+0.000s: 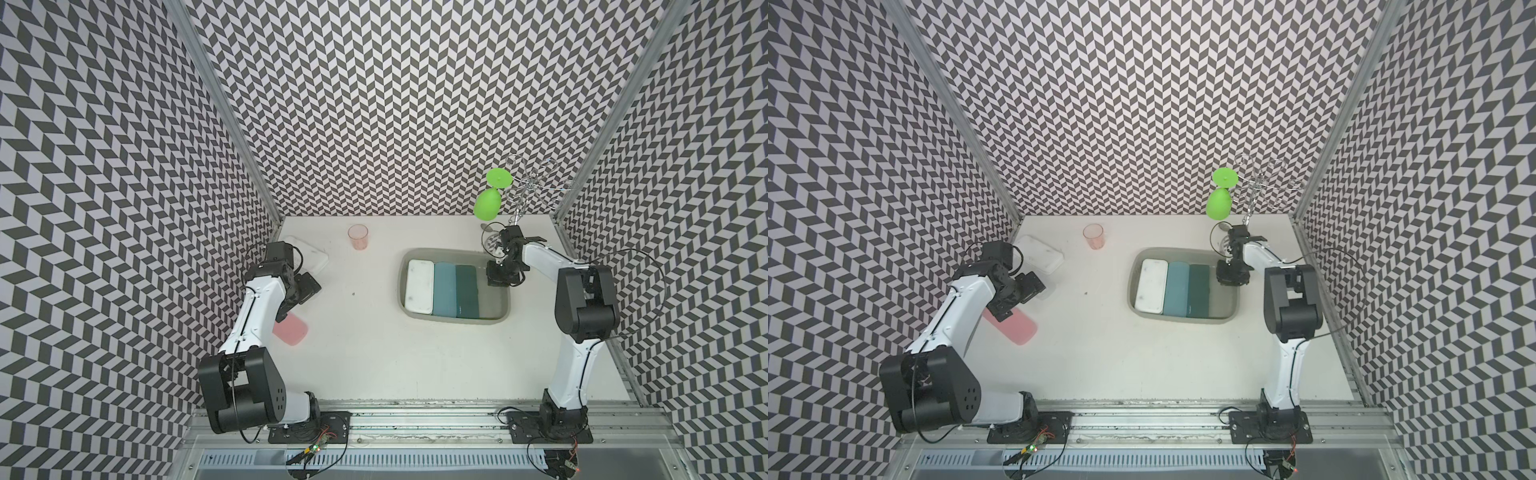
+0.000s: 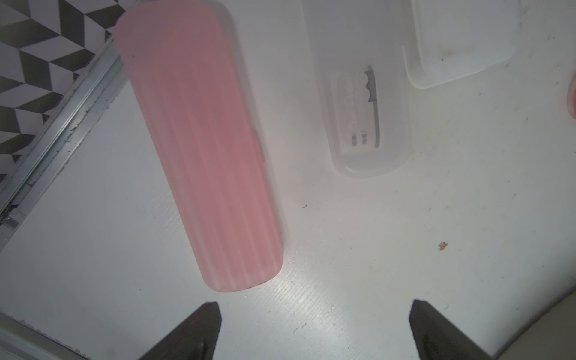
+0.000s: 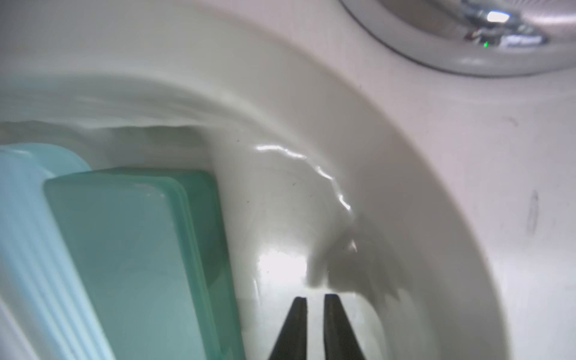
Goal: Put the pencil case into the storage box
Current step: Move the storage box to the center of the board, then pick up the pencil case from the center of the board.
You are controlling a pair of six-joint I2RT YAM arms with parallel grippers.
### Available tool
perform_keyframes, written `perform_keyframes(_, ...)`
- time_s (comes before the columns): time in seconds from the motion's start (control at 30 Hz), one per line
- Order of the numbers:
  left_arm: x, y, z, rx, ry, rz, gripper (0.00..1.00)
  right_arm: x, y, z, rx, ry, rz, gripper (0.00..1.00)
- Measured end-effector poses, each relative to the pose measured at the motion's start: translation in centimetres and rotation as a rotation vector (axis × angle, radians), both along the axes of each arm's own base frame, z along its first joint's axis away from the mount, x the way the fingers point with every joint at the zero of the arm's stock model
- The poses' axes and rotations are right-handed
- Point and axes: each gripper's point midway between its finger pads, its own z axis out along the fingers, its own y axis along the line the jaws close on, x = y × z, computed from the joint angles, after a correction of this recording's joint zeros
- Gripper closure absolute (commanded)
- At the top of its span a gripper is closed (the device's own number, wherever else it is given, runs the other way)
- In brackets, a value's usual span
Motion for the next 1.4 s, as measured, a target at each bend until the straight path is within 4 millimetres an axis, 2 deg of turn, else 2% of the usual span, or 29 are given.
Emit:
perform_keyframes(0.1,-0.8,1.6,-0.3,0.008,0.009,0.061,0.0,0.0,0.9,1.3,0.023,-0.023,0.024,0.5)
perform_keyframes(0.2,-1.7,2.9,-1.1,0.0,0.026,0.117,0.0,0.0,1.7,3.1,0.044,-0.054,0.044,0.34)
perform_keyframes(0.47,-3.2,5.0,-3.9,-0.035,0.043,0.163,0.0,-0.3,2.5,7.3,0.083,-0.131,0.064,0.15)
perform_keyframes(0.6,-3.0,5.7,-5.0,-0.04,0.052,0.158,0.0,-0.6,2.7,8.1,0.096,-0.147,0.066,0.13)
perform_keyframes(0.87,-2.3,6.1,-6.1,-0.043,0.036,0.128,0.0,-2.3,2.9,6.3,0.115,-0.085,0.066,0.12)
perform_keyframes(1.0,-2.4,6.0,-6.8,-0.046,0.039,0.124,0.0,-2.4,3.2,6.3,0.122,-0.084,0.07,0.12)
perform_keyframes(1.13,-2.9,5.7,-8.4,-0.064,0.077,0.123,0.0,-2.5,3.6,6.3,0.125,-0.083,0.078,0.12)
perform_keyframes(1.4,-3.2,5.7,-10.7,-0.079,0.136,0.121,0.0,-2.6,5.2,6.8,0.131,-0.089,0.104,0.12)
